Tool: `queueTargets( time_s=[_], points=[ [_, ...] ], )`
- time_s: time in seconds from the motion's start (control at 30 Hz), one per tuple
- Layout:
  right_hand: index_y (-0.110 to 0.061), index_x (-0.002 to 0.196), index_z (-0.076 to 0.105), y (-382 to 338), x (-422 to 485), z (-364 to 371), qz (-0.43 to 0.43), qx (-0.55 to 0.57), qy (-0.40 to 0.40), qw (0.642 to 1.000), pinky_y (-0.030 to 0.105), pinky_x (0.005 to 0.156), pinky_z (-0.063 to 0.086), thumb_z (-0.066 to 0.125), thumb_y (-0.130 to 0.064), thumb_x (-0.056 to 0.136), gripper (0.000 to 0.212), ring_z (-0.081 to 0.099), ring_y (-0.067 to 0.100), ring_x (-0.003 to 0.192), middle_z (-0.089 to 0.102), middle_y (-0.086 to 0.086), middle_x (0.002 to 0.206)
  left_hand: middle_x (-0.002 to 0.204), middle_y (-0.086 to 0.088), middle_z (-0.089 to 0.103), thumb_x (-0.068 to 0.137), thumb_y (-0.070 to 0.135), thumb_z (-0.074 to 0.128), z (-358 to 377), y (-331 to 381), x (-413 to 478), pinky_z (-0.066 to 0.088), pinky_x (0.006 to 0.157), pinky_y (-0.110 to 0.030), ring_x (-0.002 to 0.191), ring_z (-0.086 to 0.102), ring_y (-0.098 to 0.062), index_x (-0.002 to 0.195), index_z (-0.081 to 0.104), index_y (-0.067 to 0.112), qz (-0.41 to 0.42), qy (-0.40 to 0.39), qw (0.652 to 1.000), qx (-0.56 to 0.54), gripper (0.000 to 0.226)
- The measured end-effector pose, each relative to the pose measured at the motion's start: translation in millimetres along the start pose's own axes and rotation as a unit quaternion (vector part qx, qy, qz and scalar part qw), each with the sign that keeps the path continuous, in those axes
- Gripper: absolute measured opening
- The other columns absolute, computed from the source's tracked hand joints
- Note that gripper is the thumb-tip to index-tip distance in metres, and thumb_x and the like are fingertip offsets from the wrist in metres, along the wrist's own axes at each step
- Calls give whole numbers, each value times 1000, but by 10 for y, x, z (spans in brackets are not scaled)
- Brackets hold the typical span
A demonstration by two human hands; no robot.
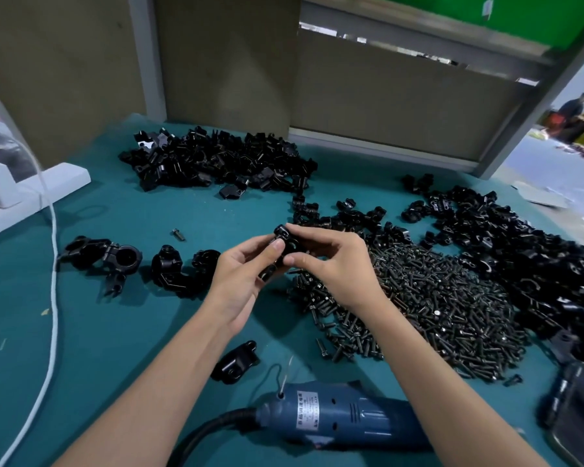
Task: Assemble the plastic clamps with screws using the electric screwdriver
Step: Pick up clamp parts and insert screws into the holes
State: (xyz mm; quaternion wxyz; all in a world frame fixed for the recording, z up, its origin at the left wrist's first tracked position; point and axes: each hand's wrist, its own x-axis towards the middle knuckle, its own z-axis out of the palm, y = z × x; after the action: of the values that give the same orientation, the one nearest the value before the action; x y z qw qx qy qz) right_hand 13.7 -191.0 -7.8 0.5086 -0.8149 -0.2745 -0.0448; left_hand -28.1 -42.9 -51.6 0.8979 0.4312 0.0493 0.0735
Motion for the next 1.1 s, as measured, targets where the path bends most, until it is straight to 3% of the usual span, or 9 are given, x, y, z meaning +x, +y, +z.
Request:
queueTargets(
  time_s=[0.17, 0.27, 0.37, 0.5, 0.63, 0.73, 0.83, 0.93, 1.1],
  points=[
    [-23, 121, 68, 12, 18, -17, 0, -5, -30, 1000, 17, 89, 51, 75, -23, 84, 37, 64, -6, 102, 70, -11, 113, 101, -13, 73, 78, 16, 67, 13, 4, 1, 59, 78, -28, 92, 71, -18, 109, 65, -4, 0, -5, 999, -33, 37],
    [-24, 114, 69, 184, 134, -293, 29, -111, 66, 991, 8, 69, 50, 64, -22, 91, 23, 63, -10, 80, 71, -11, 99, 103, -16, 73, 77, 14, 67, 0, -14, 16, 60, 84, -35, 97, 71, -24, 98, 62, -1, -3, 0, 998, -64, 26],
    [-21, 107, 73, 551, 234, -813, 152, -302, 193, 921, 23, 58, 48, 63, -17, 92, 18, 61, 10, 66, 73, 1, 93, 113, -23, 70, 76, 14, 67, 8, -20, 28, 58, 89, -40, 107, 68, -33, 99, 59, -1, -23, 3, 997, -68, 28],
    [-13, 111, 72, 1002, 136, -1184, 287, -390, 144, 863, 29, 56, 46, 73, -25, 86, 28, 60, 24, 65, 70, 6, 77, 113, -24, 70, 79, 15, 65, 41, -29, 12, 60, 83, -35, 108, 68, -35, 101, 57, -2, -41, -14, 997, -59, 29],
    [-14, 88, 78, 1114, 144, -1216, 262, -392, 144, 870, 20, 42, 34, 76, -29, 84, 15, 50, 15, 44, 56, -7, 50, 109, -22, 72, 79, 15, 65, 58, -37, 16, 59, 77, -30, 101, 71, -30, 97, 57, -1, -44, -27, 998, -46, 26],
    [-10, 88, 76, 1090, 195, -1194, 251, -380, 152, 877, 26, 52, 44, 72, -23, 87, 14, 54, 17, 54, 65, 0, 63, 109, -22, 72, 79, 16, 66, 44, -37, 12, 59, 77, -30, 100, 71, -29, 95, 57, 0, -46, -28, 998, -41, 24],
    [-5, 91, 63, 876, 195, -1112, 205, -217, 203, 933, 30, 61, 53, 65, -13, 92, 9, 64, 15, 63, 70, 11, 84, 110, -21, 72, 80, 15, 65, 37, -29, 24, 59, 77, -30, 101, 71, -29, 96, 57, 0, -46, -27, 998, -44, 24],
    [-8, 88, 58, 479, 183, -906, 156, -49, 116, 980, 29, 63, 60, 64, -6, 91, 7, 73, 17, 67, 72, 12, 83, 108, -19, 73, 79, 17, 66, 49, -27, 22, 59, 78, -29, 100, 71, -28, 98, 57, 0, -46, -25, 998, -26, 27],
    [-15, 85, 74, -64, 159, -399, -40, -136, 6, 990, 9, 68, 52, 72, -3, 83, 12, 68, 3, 67, 71, -7, 78, 104, -19, 74, 78, 19, 67, 60, -24, -1, 59, 81, -30, 97, 72, -26, 99, 57, 3, -19, -28, 999, 16, 28]
  ],
)
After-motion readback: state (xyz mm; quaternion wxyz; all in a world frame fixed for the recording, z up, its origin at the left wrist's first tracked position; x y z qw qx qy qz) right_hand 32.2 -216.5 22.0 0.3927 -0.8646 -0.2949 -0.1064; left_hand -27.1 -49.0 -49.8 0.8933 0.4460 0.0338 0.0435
